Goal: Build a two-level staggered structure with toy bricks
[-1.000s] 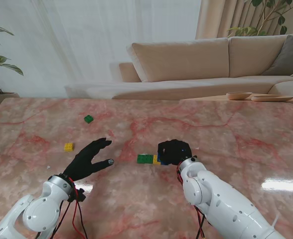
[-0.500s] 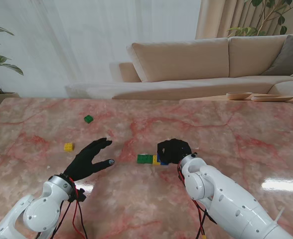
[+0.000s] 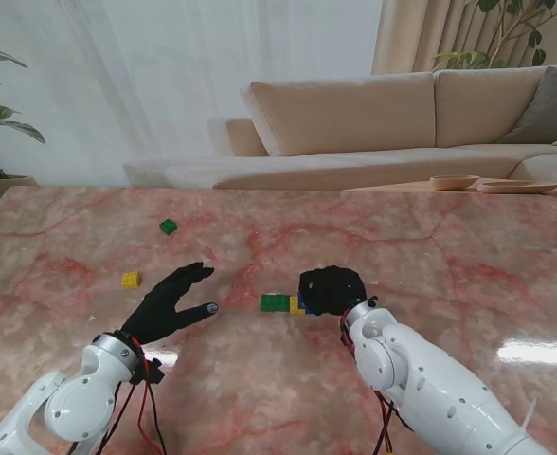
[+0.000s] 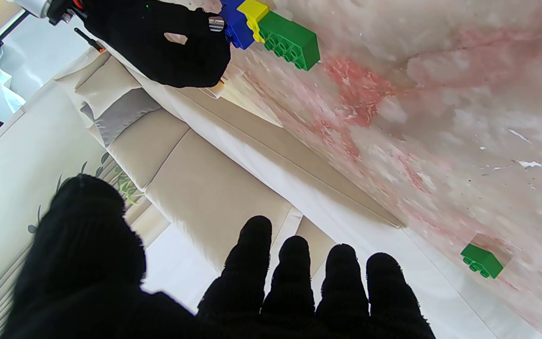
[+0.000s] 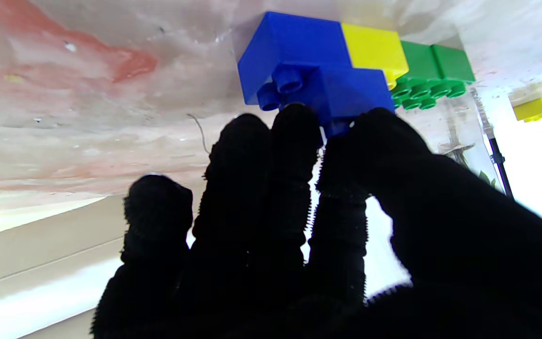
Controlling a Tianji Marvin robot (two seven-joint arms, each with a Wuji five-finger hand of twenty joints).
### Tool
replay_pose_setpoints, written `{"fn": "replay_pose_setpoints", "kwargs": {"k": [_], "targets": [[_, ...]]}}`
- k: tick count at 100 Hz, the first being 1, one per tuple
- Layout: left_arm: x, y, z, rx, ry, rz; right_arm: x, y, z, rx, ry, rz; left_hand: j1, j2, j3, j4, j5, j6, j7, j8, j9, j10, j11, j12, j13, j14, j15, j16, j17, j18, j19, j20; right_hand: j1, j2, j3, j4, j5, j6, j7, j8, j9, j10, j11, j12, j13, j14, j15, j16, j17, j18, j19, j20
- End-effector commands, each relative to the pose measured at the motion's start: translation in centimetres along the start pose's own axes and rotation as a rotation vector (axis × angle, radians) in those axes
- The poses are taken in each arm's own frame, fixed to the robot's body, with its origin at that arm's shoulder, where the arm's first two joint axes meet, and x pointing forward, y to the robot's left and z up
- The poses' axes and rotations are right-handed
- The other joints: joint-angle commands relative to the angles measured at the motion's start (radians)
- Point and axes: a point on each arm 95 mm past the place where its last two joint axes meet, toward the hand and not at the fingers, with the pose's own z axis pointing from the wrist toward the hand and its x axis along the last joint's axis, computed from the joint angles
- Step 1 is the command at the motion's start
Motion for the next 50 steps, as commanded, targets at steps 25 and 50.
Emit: {"fn": "replay_pose_setpoints", "kwargs": {"k": [25, 50], "targets": [[0.04, 0.02, -0.14, 0.005, 0.001, 0.005, 0.06, -2.46, -0.76, 0.061, -0.029, -0.007, 0.007, 0.028, 0.009, 0.013, 0.020, -0.016, 0.003, 0.005, -0.007, -0.015, 0.013, 0.010, -0.008, -0.052, -0.029, -0.015, -0.008, -0.032, -0.017, 0.004, -0.037, 0.005, 0.012, -0.023, -0.030, 0.074, -0.174, -0.152, -0.042, 0.003, -0.068, -0.010, -0.037, -0.035, -0.005, 0.013, -0.019, -0.018, -0.004, 0.017], [-0.02, -0.04, -0.34, 0.005, -0.003, 0.006, -0.14, -2.78, -0.49, 0.069, -0.035, -0.018, 0.006, 0.028, 0.010, 0.013, 0.020, -0.016, 0.003, 0.005, -0.007, -0.015, 0.013, 0.010, -0.007, -0.051, -0.029, -0.015, -0.008, -0.032, -0.017, 0.004, -0.037, 0.014, 0.002, -0.020, -0.037, 0.080, -0.187, -0.152, -0.057, 0.003, -0.068, -0.019, -0.050, -0.035, -0.012, 0.012, -0.026, -0.018, -0.009, 0.021]]}}
